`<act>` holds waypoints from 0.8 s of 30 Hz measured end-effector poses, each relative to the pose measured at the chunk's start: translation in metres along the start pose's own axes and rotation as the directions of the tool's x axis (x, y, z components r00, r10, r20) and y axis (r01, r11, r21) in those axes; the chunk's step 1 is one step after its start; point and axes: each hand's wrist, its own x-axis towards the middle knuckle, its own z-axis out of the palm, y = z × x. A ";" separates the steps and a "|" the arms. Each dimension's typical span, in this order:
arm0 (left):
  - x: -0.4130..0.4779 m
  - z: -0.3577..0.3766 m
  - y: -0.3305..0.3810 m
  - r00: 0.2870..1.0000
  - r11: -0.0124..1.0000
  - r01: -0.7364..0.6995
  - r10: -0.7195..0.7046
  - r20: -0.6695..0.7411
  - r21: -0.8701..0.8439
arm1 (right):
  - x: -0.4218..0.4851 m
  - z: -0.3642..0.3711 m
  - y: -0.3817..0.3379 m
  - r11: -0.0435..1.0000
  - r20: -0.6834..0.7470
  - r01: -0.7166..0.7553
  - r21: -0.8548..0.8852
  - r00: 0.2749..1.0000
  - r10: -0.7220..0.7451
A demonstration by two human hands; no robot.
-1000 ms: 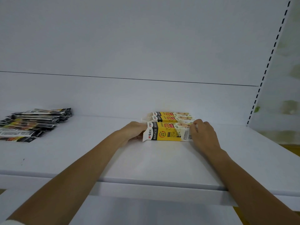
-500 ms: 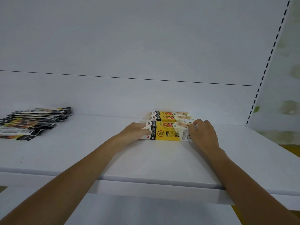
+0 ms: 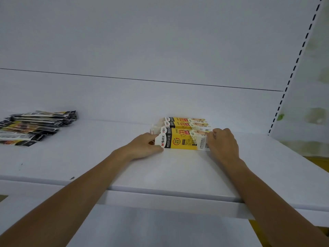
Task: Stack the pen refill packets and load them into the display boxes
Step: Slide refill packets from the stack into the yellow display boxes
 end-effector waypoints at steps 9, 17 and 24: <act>0.002 -0.001 0.004 0.996 0.998 0.066 -0.066 0.054 -0.003 | 0.004 0.004 0.003 0.998 0.003 0.000 -0.056 1.000 0.001; -0.008 -0.004 0.002 0.999 0.990 -0.052 0.053 0.004 -0.134 | 0.006 0.000 0.003 0.972 -0.052 -0.016 -0.233 0.999 0.004; -0.030 -0.042 -0.015 0.981 0.995 -0.087 0.094 -0.167 0.050 | 0.002 -0.004 -0.013 0.936 -0.049 -0.022 -0.351 0.999 0.005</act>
